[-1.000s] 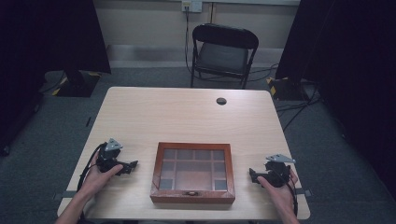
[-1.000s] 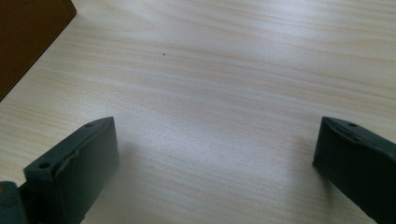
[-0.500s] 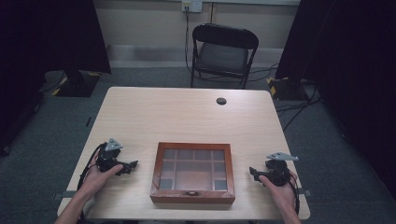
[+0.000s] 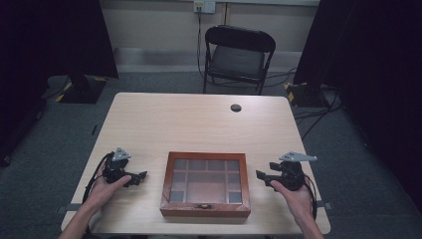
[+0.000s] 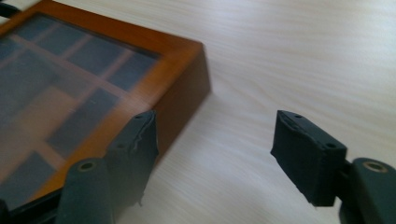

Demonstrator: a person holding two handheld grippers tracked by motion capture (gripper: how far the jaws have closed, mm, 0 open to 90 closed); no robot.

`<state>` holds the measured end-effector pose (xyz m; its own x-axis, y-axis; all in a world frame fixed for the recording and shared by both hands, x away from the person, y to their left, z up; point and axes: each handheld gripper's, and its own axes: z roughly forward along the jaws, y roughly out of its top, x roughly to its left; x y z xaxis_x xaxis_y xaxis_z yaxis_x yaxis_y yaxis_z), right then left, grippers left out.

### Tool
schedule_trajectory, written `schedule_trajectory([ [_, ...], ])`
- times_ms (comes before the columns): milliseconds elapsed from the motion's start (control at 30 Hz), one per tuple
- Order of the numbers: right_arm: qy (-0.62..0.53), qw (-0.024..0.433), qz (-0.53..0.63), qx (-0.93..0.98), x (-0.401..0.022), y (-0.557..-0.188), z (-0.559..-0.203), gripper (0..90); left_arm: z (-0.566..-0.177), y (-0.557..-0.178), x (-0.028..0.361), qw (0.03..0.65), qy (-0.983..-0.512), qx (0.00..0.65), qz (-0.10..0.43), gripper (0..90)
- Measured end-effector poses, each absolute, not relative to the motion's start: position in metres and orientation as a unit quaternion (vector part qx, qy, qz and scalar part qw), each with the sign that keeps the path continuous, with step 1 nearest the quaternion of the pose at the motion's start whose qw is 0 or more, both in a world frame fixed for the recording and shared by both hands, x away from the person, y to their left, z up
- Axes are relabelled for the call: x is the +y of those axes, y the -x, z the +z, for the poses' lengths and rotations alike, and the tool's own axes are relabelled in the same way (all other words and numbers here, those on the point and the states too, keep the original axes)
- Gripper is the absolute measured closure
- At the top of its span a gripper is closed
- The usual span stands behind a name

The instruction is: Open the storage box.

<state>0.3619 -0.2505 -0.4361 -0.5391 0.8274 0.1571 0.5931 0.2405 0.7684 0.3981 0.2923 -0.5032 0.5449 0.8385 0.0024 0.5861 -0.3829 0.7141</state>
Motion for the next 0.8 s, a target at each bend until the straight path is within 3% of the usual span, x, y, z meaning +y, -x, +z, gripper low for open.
schedule_trajectory([
  [200,-0.413,0.129,0.437,0.789,-0.218,-0.364,-0.414,34.4,-0.503,-0.398,0.292,0.340,-0.811,0.439,0.186,0.0],
  [633,-0.318,0.078,0.455,0.828,-0.157,-0.350,-0.408,38.9,-0.503,-0.400,0.293,0.338,-0.813,0.437,0.185,0.0],
  [800,-0.281,0.046,0.463,0.839,-0.145,-0.339,-0.410,48.9,-0.503,-0.400,0.293,0.338,-0.813,0.437,0.184,0.0],
])
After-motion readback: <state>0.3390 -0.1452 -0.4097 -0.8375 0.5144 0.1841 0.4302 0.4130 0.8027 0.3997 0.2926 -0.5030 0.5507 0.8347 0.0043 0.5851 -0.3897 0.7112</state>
